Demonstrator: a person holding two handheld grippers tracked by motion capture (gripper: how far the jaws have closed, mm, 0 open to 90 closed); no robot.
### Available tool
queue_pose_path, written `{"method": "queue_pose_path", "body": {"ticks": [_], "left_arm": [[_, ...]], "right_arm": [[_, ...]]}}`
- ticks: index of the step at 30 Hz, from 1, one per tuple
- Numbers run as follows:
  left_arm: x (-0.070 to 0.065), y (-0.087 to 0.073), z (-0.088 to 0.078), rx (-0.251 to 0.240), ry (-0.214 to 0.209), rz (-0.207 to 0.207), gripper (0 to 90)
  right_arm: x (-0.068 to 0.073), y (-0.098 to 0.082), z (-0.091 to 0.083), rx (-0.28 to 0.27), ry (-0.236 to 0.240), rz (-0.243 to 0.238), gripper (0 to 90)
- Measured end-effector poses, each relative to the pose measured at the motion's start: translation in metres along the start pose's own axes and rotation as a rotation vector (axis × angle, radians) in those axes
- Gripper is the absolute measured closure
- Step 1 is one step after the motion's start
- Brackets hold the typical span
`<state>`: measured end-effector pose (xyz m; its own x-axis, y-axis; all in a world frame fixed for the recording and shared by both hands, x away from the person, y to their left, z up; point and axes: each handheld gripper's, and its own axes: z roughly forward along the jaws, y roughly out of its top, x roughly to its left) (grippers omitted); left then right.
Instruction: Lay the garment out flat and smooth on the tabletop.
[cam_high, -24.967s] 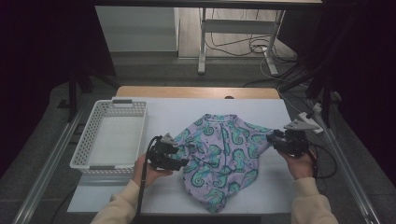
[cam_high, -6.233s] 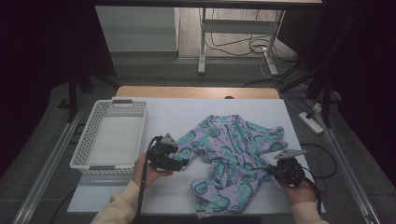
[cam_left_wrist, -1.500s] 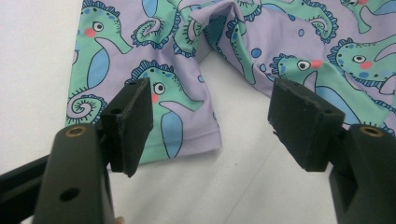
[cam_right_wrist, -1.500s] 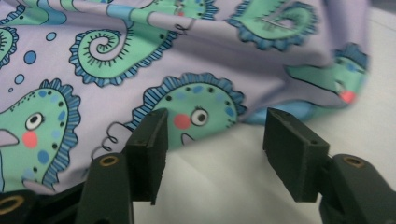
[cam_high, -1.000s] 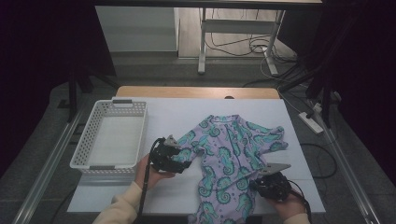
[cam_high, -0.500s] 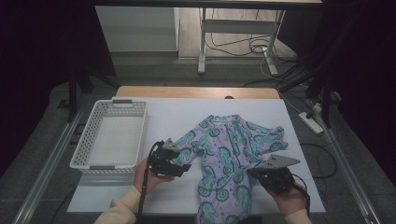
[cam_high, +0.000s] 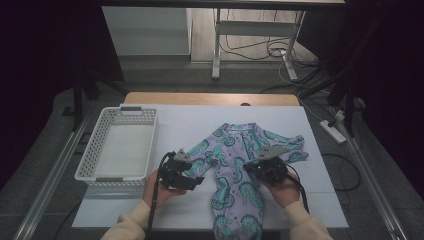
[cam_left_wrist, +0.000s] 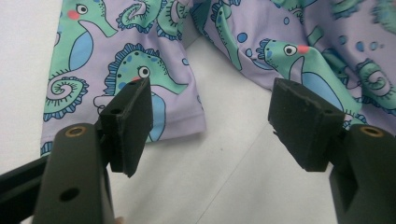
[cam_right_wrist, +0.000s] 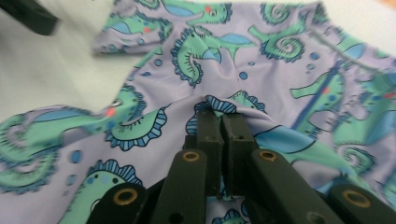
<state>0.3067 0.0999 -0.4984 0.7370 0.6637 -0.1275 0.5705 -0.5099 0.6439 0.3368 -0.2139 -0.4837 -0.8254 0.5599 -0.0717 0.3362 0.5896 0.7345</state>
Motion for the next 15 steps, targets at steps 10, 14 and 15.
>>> {"method": "queue_pose_path", "body": {"ticks": [10, 14, 15], "left_arm": [[0.002, -0.001, 0.001, 0.006, 0.002, -0.003, 31.2], [0.002, -0.001, 0.001, 0.006, 0.002, 0.0, 31.1], [0.002, -0.001, 0.001, 0.006, 0.003, 0.0, 31.1]], "right_arm": [[-0.013, -0.01, 0.031, 0.08, 0.046, 0.087, 76.7], [-0.014, -0.012, 0.02, 0.032, 0.056, 0.121, 59.2], [-0.013, -0.013, 0.013, 0.017, 0.056, 0.134, 57.0]]}}
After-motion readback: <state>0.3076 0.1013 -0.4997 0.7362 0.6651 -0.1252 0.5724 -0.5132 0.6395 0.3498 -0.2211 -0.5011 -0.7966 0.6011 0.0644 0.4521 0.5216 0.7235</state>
